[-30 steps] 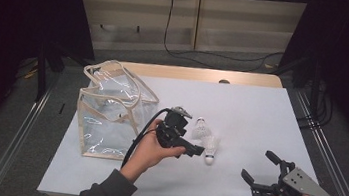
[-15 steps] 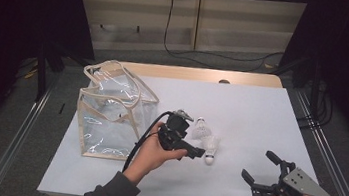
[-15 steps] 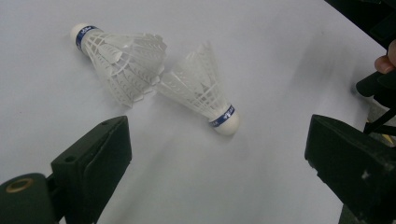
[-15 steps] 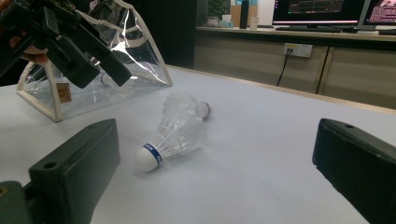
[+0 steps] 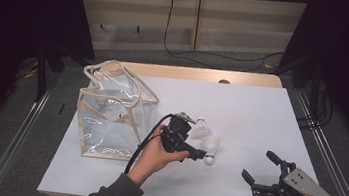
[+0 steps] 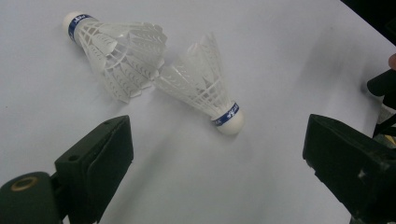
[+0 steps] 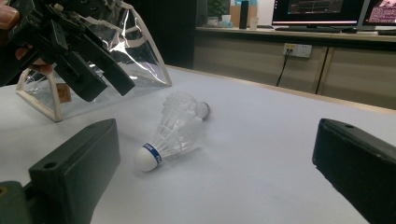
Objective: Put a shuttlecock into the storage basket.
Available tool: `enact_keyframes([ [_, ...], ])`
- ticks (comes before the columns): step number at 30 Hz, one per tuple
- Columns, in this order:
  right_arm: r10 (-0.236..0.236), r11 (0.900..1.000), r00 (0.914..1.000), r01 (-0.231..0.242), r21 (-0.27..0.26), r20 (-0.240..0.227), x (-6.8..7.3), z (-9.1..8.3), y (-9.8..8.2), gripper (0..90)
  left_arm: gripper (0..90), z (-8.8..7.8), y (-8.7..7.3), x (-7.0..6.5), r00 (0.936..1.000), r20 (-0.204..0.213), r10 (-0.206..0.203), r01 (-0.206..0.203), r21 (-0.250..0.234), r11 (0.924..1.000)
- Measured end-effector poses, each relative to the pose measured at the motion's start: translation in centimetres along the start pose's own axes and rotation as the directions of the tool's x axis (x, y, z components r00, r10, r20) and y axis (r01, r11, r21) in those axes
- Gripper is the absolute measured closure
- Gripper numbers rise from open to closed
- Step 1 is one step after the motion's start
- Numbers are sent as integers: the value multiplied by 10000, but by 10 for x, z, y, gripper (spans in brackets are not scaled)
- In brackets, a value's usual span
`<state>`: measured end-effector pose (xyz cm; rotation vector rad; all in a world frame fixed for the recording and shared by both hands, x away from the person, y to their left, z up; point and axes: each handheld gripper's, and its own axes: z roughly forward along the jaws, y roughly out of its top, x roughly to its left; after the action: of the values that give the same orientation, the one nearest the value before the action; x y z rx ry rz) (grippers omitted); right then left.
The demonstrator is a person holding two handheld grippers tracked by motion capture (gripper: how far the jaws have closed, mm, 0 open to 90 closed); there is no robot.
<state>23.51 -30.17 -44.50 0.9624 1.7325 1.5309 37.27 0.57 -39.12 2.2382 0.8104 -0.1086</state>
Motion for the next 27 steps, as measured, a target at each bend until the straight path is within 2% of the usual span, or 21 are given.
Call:
enact_keyframes([
  [27, -57, 10000, 10000, 57, -56, 26, -1, -1, 0, 8, 99, 17, -2, -5, 9998, -188, 31, -30, 95, 10000],
])
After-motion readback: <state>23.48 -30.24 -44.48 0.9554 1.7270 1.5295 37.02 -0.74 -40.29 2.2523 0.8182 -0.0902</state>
